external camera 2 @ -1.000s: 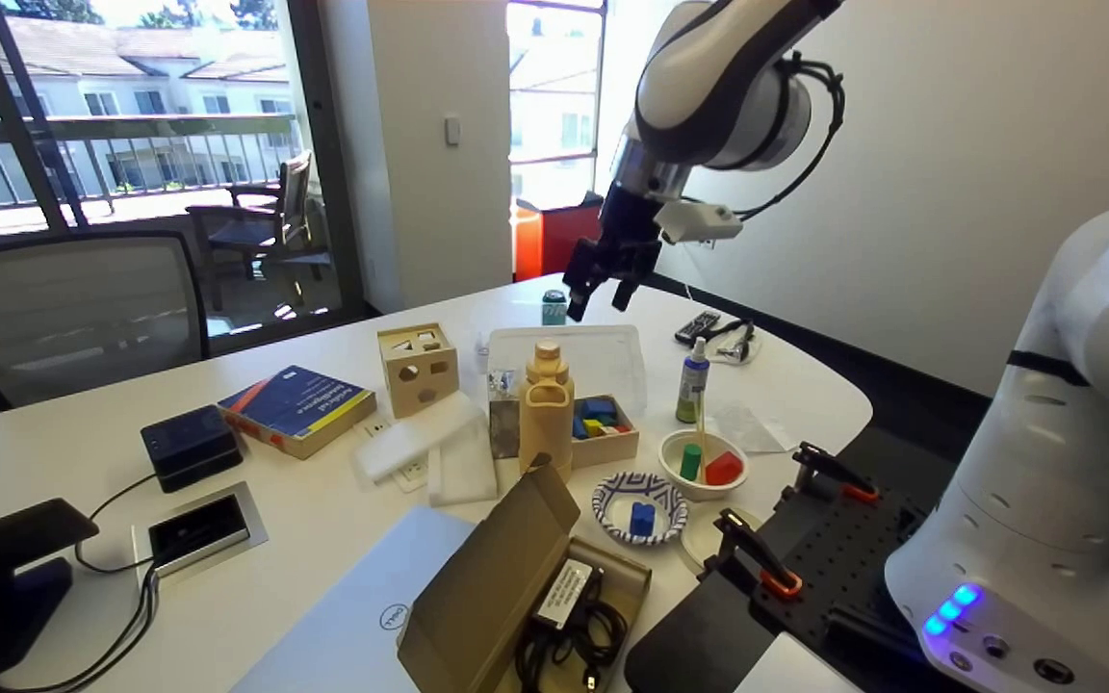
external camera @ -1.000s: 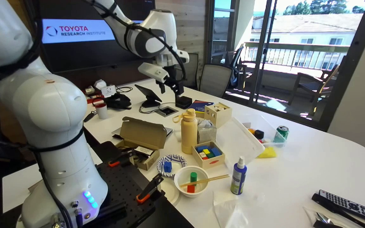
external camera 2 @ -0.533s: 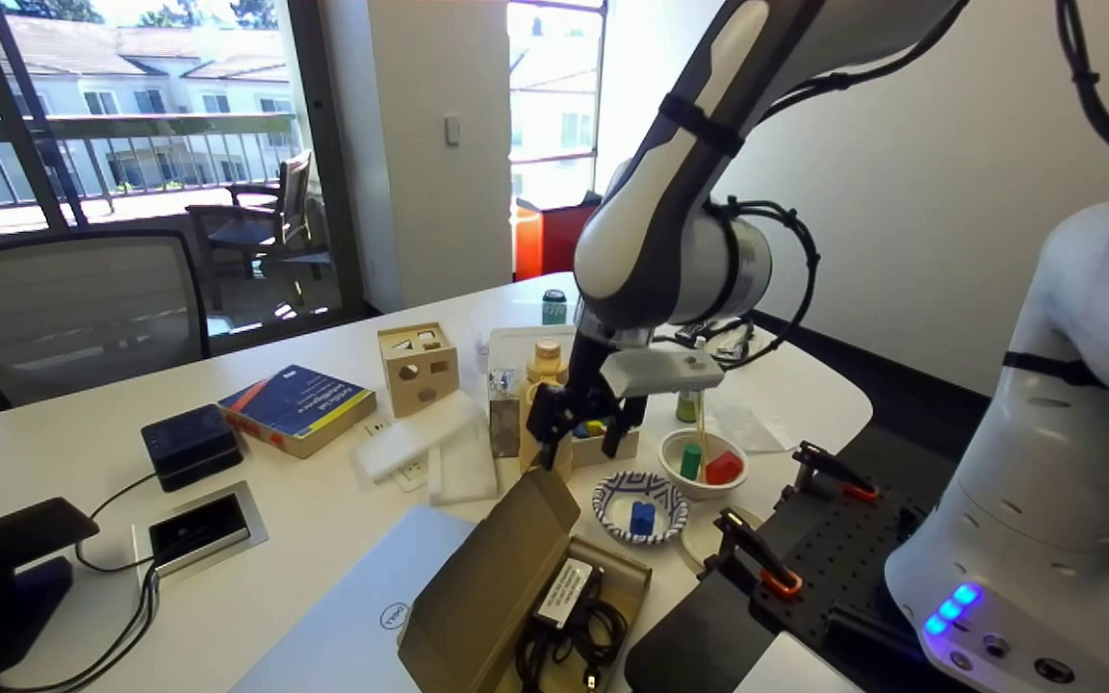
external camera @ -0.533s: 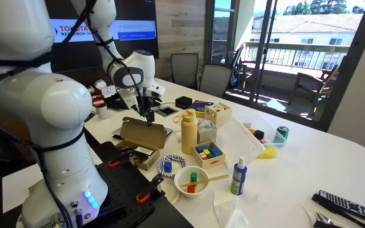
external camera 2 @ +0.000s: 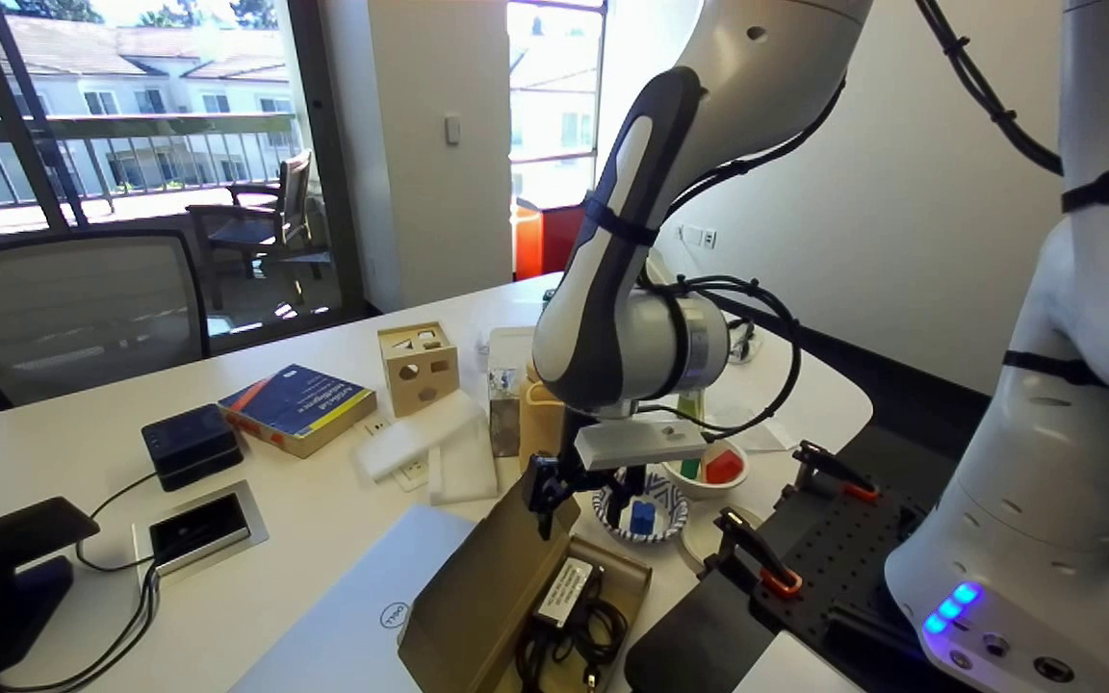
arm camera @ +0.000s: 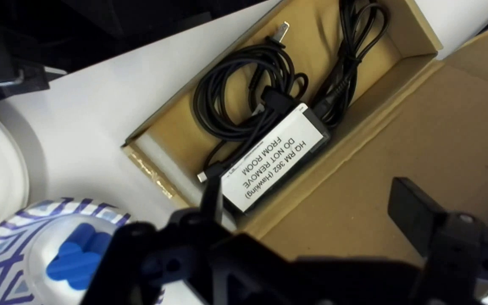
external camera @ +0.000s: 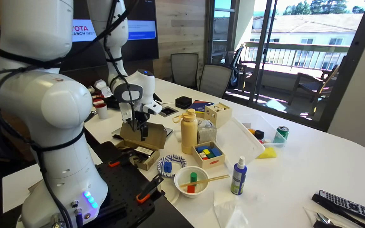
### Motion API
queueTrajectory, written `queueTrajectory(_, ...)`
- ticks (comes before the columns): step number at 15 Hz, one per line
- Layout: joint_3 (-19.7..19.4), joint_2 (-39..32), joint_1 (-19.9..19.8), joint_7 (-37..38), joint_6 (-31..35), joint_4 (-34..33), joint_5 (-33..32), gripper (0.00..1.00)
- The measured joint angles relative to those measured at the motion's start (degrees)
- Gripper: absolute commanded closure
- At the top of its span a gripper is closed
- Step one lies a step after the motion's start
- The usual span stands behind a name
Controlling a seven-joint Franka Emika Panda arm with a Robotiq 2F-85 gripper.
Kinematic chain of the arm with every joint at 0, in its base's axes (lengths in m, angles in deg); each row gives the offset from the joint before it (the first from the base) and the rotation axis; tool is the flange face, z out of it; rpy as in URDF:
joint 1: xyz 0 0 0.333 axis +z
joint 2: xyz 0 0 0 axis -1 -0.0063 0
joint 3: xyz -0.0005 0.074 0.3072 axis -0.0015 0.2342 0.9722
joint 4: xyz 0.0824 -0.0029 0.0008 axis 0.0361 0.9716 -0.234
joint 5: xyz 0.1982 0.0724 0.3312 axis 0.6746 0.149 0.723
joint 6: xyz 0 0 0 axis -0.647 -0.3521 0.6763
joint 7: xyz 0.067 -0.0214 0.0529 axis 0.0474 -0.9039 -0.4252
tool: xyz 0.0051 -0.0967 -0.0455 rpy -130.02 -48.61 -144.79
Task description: Remove the black cable from the box and put it on the table
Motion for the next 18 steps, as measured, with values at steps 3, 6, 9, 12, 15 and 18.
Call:
queueTrajectory(3, 2.2, -5.4, -2.2, -1.5, 0.0, -3.8, 2.3, 0.00)
queueTrajectory(6, 4.7, -10.3, -4.7, -3.5, 0.0, -7.0, 3.9, 0.00)
queueTrajectory(9, 7.6, -14.2, -7.7, -5.6, 0.0, -8.5, 5.6, 0.00)
queueTrajectory(12, 9.4, -16.5, -9.8, -6.7, 0.0, -8.6, 5.8, 0.00)
queueTrajectory(15, 8.9, -18.7, -9.9, -7.0, 0.0, -9.0, 4.6, 0.00)
queueTrajectory(18, 7.4, -21.1, -9.7, -7.1, 0.0, -10.1, 2.1, 0.00)
